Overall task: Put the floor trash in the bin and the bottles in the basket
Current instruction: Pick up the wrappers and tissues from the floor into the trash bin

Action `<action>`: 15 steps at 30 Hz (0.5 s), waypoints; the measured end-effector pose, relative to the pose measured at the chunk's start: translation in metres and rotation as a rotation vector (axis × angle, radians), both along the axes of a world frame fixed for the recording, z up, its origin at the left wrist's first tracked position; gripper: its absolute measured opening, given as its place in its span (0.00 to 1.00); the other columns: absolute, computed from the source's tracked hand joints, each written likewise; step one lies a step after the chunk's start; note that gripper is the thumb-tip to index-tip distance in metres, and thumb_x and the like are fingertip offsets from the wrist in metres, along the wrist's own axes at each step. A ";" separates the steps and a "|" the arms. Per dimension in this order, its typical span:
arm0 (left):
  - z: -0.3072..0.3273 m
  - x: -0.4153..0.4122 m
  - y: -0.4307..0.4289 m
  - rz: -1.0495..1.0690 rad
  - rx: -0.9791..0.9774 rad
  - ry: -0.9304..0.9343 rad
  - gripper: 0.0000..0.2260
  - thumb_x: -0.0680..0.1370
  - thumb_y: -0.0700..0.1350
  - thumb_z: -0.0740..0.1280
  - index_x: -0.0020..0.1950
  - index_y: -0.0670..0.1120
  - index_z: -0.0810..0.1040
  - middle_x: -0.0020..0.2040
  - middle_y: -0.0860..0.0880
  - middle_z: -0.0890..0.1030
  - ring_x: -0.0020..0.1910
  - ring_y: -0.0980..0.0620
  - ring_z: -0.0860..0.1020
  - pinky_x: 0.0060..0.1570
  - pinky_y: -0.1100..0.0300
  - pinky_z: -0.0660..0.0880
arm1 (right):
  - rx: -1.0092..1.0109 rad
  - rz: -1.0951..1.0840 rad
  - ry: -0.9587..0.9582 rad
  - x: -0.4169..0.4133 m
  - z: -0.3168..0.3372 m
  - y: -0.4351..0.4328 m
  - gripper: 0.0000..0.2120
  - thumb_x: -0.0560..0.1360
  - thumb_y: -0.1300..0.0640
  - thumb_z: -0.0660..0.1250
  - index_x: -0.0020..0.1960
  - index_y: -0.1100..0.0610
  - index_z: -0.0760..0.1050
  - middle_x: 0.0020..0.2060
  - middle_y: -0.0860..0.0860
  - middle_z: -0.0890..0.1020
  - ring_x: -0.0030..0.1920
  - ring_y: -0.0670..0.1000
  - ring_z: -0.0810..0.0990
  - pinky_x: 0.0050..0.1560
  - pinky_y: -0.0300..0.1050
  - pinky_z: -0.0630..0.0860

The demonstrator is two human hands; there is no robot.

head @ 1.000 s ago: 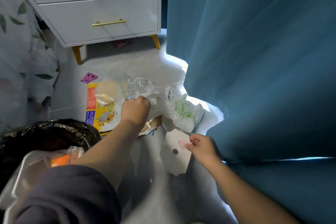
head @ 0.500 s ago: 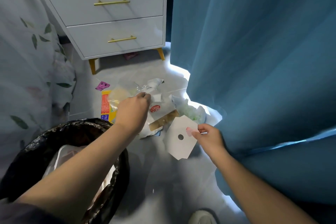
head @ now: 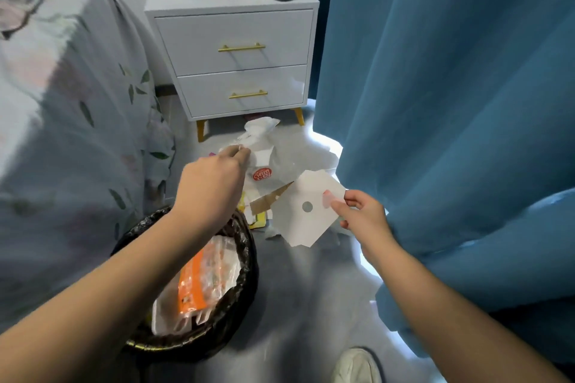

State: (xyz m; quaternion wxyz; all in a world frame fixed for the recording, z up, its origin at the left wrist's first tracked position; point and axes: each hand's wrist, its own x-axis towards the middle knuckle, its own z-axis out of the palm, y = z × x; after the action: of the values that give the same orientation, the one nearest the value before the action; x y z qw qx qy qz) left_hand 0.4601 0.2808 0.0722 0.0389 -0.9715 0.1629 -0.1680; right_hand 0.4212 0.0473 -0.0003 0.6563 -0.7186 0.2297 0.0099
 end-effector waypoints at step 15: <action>0.067 -0.108 0.094 0.152 0.238 0.185 0.06 0.73 0.42 0.68 0.49 0.46 0.75 0.47 0.50 0.79 0.35 0.45 0.79 0.22 0.60 0.51 | -0.101 0.214 0.138 -0.035 0.033 0.115 0.11 0.67 0.53 0.76 0.37 0.57 0.75 0.37 0.53 0.78 0.38 0.51 0.73 0.41 0.46 0.74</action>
State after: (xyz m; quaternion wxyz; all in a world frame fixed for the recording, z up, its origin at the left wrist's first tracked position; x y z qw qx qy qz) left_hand 0.3518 0.3753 0.1391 0.1510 -0.9809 0.1106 -0.0537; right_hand 0.3867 0.1625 0.0330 0.5970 -0.7689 0.1965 0.1175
